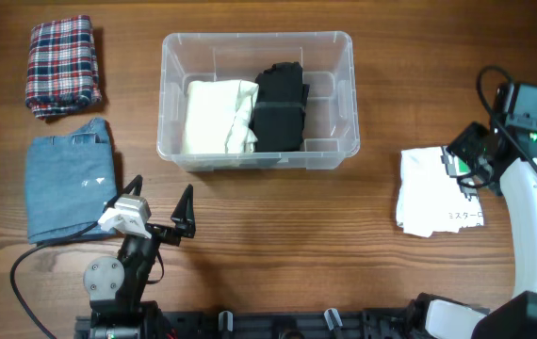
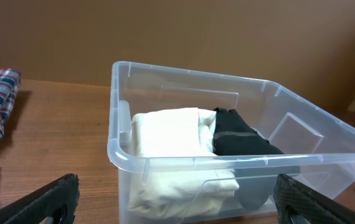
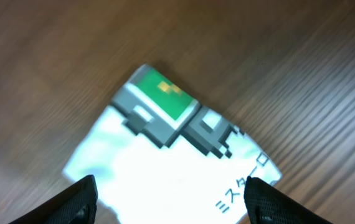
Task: Pack container
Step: 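Move the right gripper to the white printed packet and grasp it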
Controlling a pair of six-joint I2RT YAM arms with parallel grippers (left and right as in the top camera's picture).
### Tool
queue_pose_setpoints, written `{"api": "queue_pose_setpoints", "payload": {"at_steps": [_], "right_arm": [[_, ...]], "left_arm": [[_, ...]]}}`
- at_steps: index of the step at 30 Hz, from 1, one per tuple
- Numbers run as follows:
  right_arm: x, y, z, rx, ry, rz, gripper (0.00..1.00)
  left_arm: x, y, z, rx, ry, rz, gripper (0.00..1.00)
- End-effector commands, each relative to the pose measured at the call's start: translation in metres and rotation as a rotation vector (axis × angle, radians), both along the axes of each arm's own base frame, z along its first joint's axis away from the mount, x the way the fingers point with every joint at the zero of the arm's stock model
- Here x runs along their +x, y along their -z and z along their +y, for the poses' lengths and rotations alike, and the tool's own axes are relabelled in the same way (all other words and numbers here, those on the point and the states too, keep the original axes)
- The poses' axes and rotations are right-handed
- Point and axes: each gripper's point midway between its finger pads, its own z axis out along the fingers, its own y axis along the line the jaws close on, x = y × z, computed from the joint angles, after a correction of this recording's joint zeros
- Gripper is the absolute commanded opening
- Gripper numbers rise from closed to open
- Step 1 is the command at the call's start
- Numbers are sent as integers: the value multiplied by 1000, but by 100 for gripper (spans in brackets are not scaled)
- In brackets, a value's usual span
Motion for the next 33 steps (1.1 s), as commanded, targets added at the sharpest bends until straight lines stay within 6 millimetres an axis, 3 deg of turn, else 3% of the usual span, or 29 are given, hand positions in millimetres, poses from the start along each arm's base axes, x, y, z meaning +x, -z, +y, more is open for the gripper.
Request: {"api": "queue_pose_setpoints", "payload": {"at_steps": [1,3,8,13,19,24,28,33], "right_arm": [[-13,38,11,109,116,-3,76],[-13,55,20,156,97,-15,75],[-14,87,29,192,76,-69,56],[-12,102,43,254,46,-118,56],[-5,104,41,238,19,-149,56],[15,114,37,237,14,-197,56],[34,135,32,245,48,-235,56],[75,162,21,243,46,-294,56]], "left_arm": [[0,0,1,22,-2,-10,100],[0,0,1,22,-2,-10,100],[0,0,1,22,-2,-10,100],[0,0,1,22,-2,-10,100],[0,0,1,22,-2,-10,100],[0,0,1,22,-2,-10,100],[0,0,1,22,-2,-10,100],[0,0,1,22,-2,-10,100]]}}
